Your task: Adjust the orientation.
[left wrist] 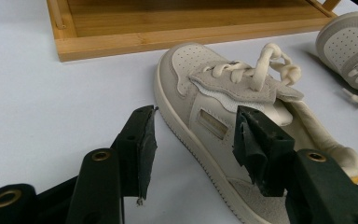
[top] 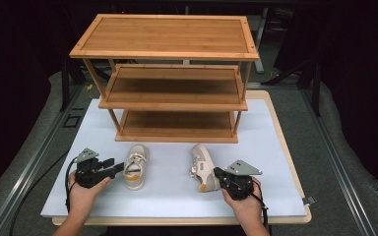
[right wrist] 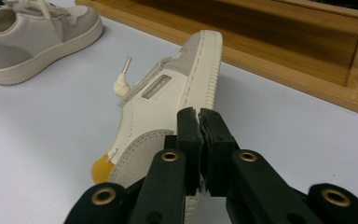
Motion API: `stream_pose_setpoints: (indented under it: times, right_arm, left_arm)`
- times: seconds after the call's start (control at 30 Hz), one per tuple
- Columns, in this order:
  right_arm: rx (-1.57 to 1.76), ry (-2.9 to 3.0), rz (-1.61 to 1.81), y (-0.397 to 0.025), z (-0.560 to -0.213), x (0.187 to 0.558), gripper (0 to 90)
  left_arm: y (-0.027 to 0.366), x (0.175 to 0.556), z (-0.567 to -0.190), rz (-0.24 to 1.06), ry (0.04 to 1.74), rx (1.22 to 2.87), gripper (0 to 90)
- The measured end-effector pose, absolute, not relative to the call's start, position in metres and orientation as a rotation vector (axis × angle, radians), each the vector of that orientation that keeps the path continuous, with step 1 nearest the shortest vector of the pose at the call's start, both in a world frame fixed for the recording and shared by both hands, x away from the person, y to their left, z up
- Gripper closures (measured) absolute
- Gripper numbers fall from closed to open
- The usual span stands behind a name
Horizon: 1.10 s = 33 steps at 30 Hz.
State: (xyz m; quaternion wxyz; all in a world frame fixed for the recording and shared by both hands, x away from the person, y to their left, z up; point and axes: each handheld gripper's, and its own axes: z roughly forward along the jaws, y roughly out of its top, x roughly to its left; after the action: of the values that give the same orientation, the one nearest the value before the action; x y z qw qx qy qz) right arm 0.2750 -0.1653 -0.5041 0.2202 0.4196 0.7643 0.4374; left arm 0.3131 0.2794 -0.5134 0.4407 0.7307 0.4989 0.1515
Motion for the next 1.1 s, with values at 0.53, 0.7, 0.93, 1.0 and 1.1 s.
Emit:
stream_pose_setpoints:
  times: [0.53, 0.7, 0.93, 1.0, 1.1]
  right_arm:
    - [1.436, 2.045, 1.198, -0.206, -0.520, 0.295, 82.9]
    - [1.520, 2.179, 1.095, -0.208, -0.537, 0.305, 74.6]
    - [1.496, 2.049, 1.154, -0.208, -0.524, 0.298, 65.5]
    - [1.481, 1.989, 1.189, -0.208, -0.518, 0.294, 62.8]
    - [1.470, 1.943, 1.292, -0.206, -0.514, 0.290, 59.0]
  left_arm:
    - [0.280, 0.313, -0.514, 0.360, 1.251, 1.801, 48.0]
    - [0.280, 0.313, -0.513, 0.352, 1.248, 1.803, 49.3]
    - [0.279, 0.310, -0.509, 0.327, 1.215, 1.781, 48.9]
    - [0.275, 0.308, -0.508, 0.310, 1.191, 1.770, 47.8]
    - [0.270, 0.307, -0.508, 0.299, 1.170, 1.781, 47.2]
